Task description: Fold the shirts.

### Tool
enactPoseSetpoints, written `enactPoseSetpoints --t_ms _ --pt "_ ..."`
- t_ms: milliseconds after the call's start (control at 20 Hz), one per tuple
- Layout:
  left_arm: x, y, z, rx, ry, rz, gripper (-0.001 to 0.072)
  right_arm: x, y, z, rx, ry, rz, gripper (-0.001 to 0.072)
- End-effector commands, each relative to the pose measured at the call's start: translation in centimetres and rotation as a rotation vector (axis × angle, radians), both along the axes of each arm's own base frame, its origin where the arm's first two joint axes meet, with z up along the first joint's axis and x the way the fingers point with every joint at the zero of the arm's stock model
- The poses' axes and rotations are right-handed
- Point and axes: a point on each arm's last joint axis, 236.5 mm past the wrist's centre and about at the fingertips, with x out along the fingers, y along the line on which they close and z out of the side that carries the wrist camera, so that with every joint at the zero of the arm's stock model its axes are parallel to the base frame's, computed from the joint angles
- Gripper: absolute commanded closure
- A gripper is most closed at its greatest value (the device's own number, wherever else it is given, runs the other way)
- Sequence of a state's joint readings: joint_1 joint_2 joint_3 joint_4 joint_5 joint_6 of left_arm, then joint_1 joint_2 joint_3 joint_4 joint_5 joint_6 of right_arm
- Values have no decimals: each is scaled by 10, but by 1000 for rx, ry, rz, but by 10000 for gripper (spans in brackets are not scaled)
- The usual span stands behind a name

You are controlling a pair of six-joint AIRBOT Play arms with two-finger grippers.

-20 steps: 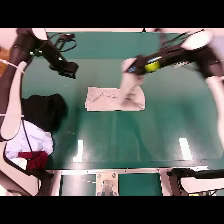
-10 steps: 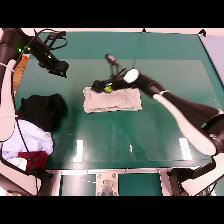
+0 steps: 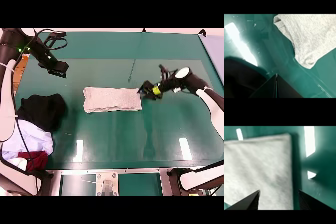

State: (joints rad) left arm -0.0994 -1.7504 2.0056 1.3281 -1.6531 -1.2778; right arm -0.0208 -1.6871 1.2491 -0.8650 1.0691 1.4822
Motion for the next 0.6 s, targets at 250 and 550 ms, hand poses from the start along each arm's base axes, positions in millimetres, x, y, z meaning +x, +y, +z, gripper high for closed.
enactPoseSetpoints --t_ms 250,550 --pt "1 0 0 0 -2 5 685 11 76 -9 255 -11 44 643" --pt "-2 1 0 2 9 2 685 69 -47 79 154 -218 -169 703"
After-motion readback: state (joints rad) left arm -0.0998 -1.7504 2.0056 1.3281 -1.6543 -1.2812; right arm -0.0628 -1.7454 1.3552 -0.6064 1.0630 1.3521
